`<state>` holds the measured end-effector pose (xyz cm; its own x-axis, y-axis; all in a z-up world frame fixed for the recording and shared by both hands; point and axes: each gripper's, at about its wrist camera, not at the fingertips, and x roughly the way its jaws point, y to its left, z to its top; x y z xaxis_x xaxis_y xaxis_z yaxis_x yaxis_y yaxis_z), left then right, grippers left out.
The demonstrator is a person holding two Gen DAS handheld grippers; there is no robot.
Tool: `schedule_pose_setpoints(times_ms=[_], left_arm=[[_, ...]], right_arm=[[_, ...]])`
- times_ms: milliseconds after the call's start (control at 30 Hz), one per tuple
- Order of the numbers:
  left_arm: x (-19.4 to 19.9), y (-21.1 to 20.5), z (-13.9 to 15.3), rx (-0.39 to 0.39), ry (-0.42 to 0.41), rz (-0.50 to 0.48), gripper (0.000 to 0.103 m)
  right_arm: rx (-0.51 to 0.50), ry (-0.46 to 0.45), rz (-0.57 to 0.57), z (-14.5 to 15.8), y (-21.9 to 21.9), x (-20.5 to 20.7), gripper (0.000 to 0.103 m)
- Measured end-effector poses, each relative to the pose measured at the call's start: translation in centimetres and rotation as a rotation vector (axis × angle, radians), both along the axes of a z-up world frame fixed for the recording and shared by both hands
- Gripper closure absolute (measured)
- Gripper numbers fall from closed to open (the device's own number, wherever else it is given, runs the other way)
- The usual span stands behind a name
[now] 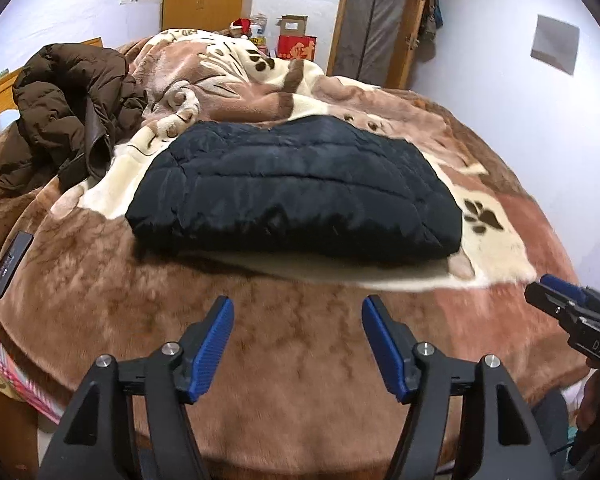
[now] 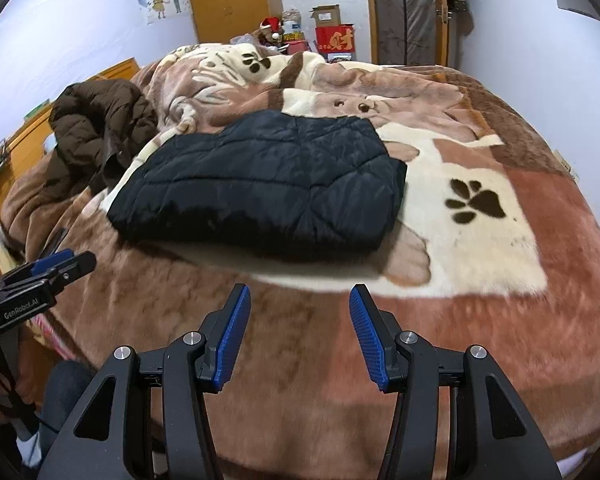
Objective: Fold large clothes
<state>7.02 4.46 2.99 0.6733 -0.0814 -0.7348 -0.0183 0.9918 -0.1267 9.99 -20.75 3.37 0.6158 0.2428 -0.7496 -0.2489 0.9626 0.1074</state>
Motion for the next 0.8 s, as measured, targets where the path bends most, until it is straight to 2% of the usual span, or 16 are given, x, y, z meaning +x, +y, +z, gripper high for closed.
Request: schedule_pose_setpoints(times_ms=[333, 800], left_arm=[[-4.1, -1.8, -0.1, 0.018, 0.023, -0.032, 0.034], [-3.9, -1.7, -0.5, -0.001, 0.035, -0.033, 0.034]], right_arm=[[-0.028, -0.024, 0.022, 0.7, 0.4, -4.3, 0.051], [-0.055, -0.039, 0.051, 0.7, 1.3, -5.0, 0.051]])
